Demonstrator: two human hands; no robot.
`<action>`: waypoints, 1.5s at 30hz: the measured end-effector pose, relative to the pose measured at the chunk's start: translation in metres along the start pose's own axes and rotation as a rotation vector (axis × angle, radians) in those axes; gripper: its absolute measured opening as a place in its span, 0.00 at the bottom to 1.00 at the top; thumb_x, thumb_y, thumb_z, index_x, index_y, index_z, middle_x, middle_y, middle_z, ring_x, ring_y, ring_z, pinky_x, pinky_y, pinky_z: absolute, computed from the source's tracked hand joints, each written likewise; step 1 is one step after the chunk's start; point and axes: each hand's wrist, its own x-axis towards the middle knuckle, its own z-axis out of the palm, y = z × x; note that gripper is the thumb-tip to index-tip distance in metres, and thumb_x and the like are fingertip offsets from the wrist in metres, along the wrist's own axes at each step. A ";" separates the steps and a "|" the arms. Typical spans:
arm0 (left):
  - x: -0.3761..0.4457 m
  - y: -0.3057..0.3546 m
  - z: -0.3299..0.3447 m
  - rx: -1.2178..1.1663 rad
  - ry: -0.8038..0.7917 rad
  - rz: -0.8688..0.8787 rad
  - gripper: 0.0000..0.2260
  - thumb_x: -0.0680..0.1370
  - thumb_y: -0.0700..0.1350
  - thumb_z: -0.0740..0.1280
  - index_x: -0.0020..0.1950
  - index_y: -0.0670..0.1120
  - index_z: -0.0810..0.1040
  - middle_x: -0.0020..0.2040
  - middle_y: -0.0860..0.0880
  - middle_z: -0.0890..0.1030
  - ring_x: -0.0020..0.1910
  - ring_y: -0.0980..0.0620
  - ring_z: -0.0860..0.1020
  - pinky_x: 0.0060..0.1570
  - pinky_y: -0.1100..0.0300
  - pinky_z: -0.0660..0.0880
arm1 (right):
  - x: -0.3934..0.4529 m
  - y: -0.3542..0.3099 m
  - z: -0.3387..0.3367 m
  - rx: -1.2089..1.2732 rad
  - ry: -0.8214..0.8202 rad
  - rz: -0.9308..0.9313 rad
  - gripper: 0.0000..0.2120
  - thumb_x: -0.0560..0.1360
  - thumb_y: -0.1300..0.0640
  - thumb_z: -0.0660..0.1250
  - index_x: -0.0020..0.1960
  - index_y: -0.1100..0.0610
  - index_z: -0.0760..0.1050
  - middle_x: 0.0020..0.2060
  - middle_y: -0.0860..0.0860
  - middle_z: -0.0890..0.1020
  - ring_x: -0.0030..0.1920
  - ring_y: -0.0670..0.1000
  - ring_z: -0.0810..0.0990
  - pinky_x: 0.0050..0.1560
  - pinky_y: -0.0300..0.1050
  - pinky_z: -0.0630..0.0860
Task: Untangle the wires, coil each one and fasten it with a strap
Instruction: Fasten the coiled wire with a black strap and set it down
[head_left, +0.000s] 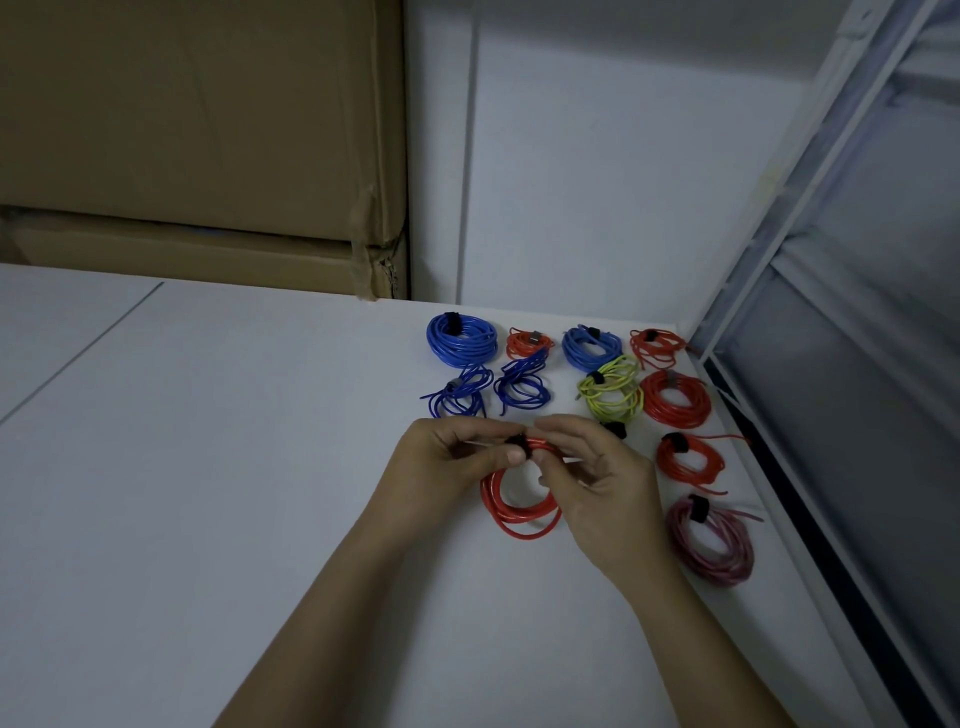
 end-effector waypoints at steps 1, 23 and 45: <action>0.000 0.000 0.000 0.018 -0.005 0.009 0.10 0.69 0.46 0.73 0.49 0.56 0.85 0.45 0.52 0.86 0.47 0.53 0.84 0.49 0.66 0.78 | 0.000 0.000 0.000 -0.006 0.010 0.003 0.20 0.73 0.69 0.70 0.51 0.44 0.77 0.46 0.41 0.84 0.43 0.46 0.84 0.43 0.49 0.81; 0.009 -0.006 0.027 0.639 -0.043 0.128 0.08 0.76 0.42 0.70 0.55 0.46 0.82 0.50 0.52 0.83 0.47 0.56 0.80 0.51 0.63 0.76 | 0.007 0.003 -0.028 -0.420 -0.141 0.212 0.05 0.74 0.57 0.71 0.41 0.51 0.76 0.33 0.41 0.78 0.36 0.41 0.78 0.36 0.34 0.73; 0.029 -0.015 0.030 0.764 0.058 0.073 0.10 0.78 0.41 0.66 0.58 0.44 0.80 0.54 0.48 0.82 0.54 0.50 0.79 0.54 0.58 0.75 | 0.006 -0.009 -0.011 -0.635 -0.106 0.274 0.11 0.78 0.55 0.65 0.42 0.58 0.66 0.35 0.53 0.73 0.38 0.57 0.74 0.35 0.45 0.66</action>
